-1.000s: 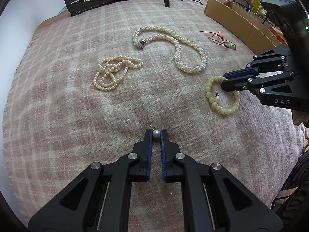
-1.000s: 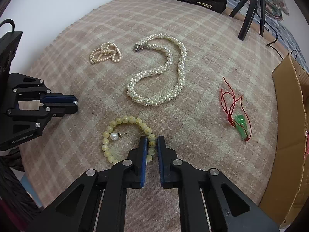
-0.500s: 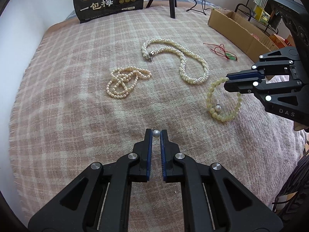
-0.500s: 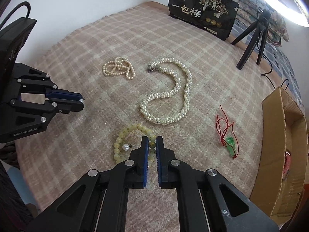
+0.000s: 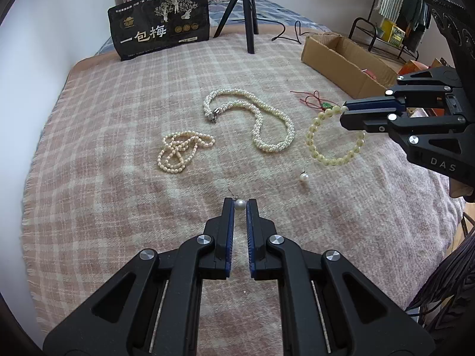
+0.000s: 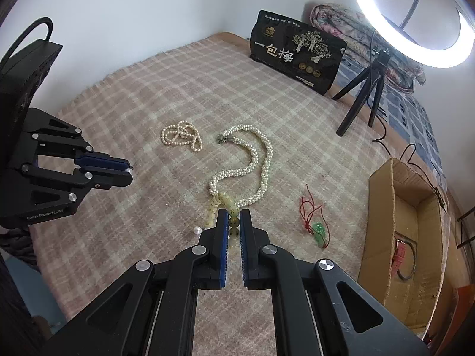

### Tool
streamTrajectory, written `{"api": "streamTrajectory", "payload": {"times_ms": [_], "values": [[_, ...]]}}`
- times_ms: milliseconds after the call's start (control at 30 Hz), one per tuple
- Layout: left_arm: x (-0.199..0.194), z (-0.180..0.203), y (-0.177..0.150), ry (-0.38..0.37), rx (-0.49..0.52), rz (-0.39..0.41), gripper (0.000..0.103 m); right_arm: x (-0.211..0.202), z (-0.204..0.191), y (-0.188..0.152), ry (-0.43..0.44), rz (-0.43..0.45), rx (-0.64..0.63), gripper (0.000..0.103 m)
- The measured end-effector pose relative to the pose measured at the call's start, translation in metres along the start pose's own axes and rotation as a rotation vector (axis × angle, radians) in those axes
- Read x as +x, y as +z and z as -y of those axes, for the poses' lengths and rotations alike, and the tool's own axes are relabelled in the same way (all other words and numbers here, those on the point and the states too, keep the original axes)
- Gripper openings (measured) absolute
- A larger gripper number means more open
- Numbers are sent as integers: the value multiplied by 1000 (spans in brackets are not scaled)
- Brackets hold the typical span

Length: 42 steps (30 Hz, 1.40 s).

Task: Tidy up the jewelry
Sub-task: 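Lower the bracelet into the box with the right tool while the left drops the pearl in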

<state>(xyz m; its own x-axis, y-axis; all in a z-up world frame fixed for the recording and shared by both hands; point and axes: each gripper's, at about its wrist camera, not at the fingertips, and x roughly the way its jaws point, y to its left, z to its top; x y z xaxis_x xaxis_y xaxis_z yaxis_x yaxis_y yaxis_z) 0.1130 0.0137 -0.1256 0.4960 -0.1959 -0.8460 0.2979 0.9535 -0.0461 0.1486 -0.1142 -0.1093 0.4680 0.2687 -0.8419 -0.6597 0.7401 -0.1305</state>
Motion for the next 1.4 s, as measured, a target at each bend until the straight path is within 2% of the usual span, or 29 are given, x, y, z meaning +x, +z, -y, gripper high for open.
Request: {"api": "streamTrajectory", "payload": {"times_ms": [367, 800, 1100, 1400], "values": [[-11, 24, 19, -38, 14, 58, 6, -36, 33, -10, -61, 61, 75, 6], [-15, 77, 67, -116, 57, 139, 6, -86, 101, -37, -162, 129, 229, 6], [3, 117, 106, -160, 88, 165, 6, -102, 139, -70, -219, 128, 316, 6], [36, 144, 147, -177, 97, 176, 6, -99, 173, -96, -241, 101, 391, 6]]}}
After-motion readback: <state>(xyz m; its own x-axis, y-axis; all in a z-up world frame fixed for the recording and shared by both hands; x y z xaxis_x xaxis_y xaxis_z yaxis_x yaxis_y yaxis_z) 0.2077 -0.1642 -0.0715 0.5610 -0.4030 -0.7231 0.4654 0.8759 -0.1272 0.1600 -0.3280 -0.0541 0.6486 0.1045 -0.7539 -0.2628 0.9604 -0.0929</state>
